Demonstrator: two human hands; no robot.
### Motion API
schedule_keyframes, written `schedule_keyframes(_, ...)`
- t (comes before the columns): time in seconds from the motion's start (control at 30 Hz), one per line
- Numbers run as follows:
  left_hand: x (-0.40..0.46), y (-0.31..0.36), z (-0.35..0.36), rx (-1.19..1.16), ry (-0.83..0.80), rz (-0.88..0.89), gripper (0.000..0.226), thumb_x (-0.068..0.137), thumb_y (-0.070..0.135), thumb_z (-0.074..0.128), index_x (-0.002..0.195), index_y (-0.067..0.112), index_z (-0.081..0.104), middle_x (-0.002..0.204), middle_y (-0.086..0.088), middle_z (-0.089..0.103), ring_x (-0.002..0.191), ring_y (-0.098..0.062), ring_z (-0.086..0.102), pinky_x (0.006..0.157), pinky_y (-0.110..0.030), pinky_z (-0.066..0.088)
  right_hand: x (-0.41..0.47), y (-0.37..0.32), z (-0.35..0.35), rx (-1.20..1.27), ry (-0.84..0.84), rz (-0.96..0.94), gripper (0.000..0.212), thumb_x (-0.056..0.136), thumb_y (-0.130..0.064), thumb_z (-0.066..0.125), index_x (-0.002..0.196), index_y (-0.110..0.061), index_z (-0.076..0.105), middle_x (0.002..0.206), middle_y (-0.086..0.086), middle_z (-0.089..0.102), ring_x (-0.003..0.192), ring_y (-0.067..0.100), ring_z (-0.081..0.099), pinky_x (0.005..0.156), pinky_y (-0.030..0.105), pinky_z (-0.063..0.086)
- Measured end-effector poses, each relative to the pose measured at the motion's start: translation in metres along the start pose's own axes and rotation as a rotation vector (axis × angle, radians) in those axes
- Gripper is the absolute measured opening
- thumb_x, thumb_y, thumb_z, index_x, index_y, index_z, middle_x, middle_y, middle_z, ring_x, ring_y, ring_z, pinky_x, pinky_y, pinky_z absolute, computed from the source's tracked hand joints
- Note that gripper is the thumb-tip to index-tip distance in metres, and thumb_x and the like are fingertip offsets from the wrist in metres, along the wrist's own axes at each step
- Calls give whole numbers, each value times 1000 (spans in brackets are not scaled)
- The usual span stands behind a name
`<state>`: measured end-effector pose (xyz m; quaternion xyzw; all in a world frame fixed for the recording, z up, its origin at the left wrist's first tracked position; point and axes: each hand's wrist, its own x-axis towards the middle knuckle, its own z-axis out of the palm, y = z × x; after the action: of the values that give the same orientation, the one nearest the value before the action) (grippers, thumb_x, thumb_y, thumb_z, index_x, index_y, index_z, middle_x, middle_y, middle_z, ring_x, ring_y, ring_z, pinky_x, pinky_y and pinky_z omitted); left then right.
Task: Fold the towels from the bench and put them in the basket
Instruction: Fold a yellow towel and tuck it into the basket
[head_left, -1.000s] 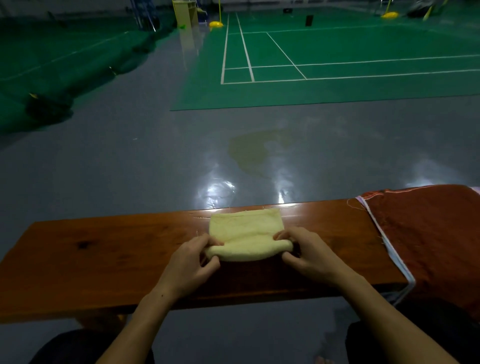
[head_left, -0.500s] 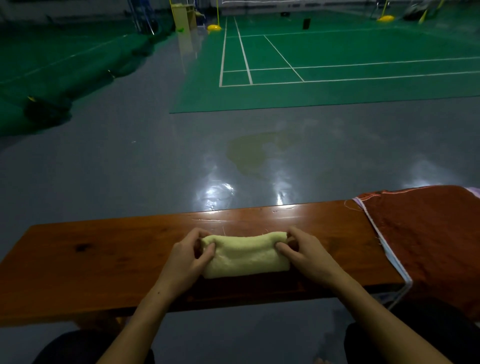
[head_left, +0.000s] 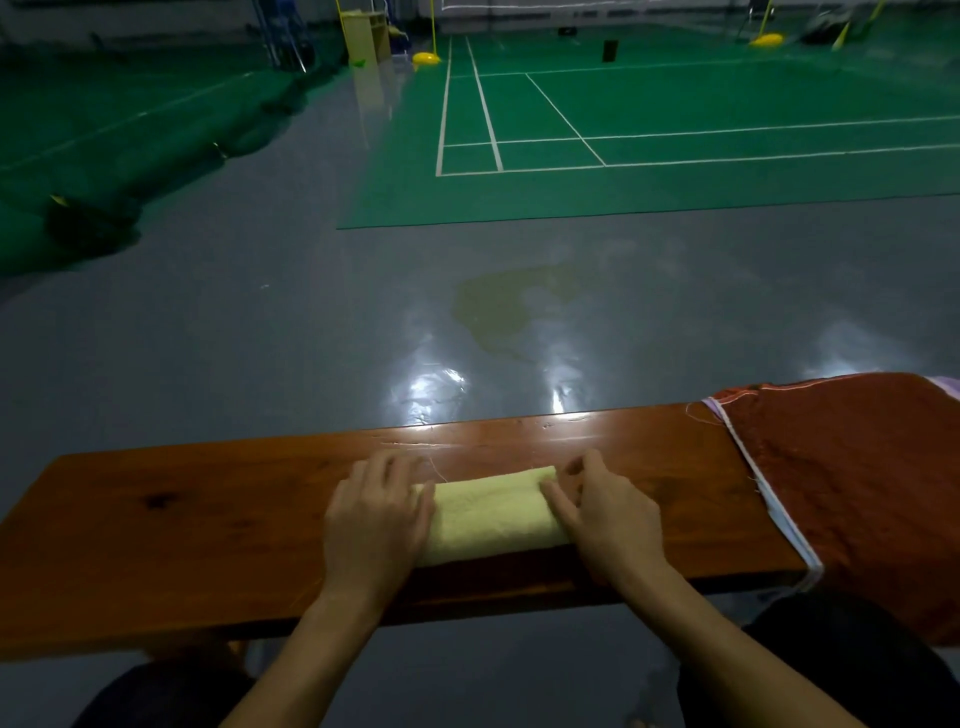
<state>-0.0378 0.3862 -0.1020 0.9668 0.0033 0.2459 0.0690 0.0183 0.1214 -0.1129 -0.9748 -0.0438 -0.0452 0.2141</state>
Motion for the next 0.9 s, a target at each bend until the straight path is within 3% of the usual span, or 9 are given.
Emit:
schedule_keyframes(0.1,-16,27,16,-35,-57,188,44,103,39,54,137,14,66,141,-7,65,128,-26,62,103,-44,53,-11,-19,5,-136,227,-144,41,98,-45,61,135,-29,52,118,-1,64,100,20,62,76,37,58)
schedule_keyframes(0.17,-24,36,30,-18,-128,155,50,105,41,45,143,13,63,148,-9,61,137,-26,58,113,-47,48,-20,-33,12,-95,261,-352,57,93,-26,69,146,-26,50,143,7,58,125,29,57,96,44,55)
schedule_keyframes(0.27,-23,32,40,12,-214,79,60,106,47,30,147,14,60,152,-8,58,142,-24,54,119,-44,42,-32,-43,30,-105,59,-558,61,96,-31,57,155,-24,43,165,11,40,154,35,33,122,57,35)
schedule_keyframes(0.4,-20,25,42,37,-310,-48,76,106,61,19,155,12,50,161,-10,47,153,-26,38,122,-45,34,-17,-26,38,-161,-180,-525,58,110,-52,21,164,-31,28,174,2,18,162,27,9,128,58,17)
schedule_keyframes(0.57,-18,20,36,10,-420,-114,86,100,71,5,166,19,27,173,-7,22,161,-26,13,128,-45,20,-4,-22,23,-162,-292,-416,70,106,-65,9,167,-31,13,175,-8,4,162,21,-2,129,57,13)
schedule_keyframes(0.63,-15,15,29,18,-390,-132,85,100,72,12,159,19,40,164,-8,42,154,-28,34,120,-44,35,0,-20,15,-151,-268,-365,65,105,-63,15,164,-37,24,173,-8,20,158,23,18,123,54,27)
schedule_keyframes(0.7,-14,9,23,-3,-316,-187,76,96,76,25,141,25,57,135,-1,63,125,-26,56,96,-42,51,5,-15,3,-161,-262,-305,56,105,-60,29,158,-43,38,160,-9,42,142,23,41,110,47,42)
schedule_keyframes(0.77,-11,1,20,-106,-325,-315,68,90,83,36,128,32,61,118,7,64,108,-19,57,84,-40,54,8,-9,-4,-145,-255,-269,47,103,-59,43,148,-47,53,140,-10,59,123,20,53,97,43,51)
schedule_keyframes(0.9,-5,-7,15,-353,-453,-519,66,78,89,52,114,36,66,111,15,67,103,-11,64,84,-41,58,9,-1,-6,13,-306,-201,46,86,-76,55,114,-44,74,104,-21,73,91,1,65,77,37,61)
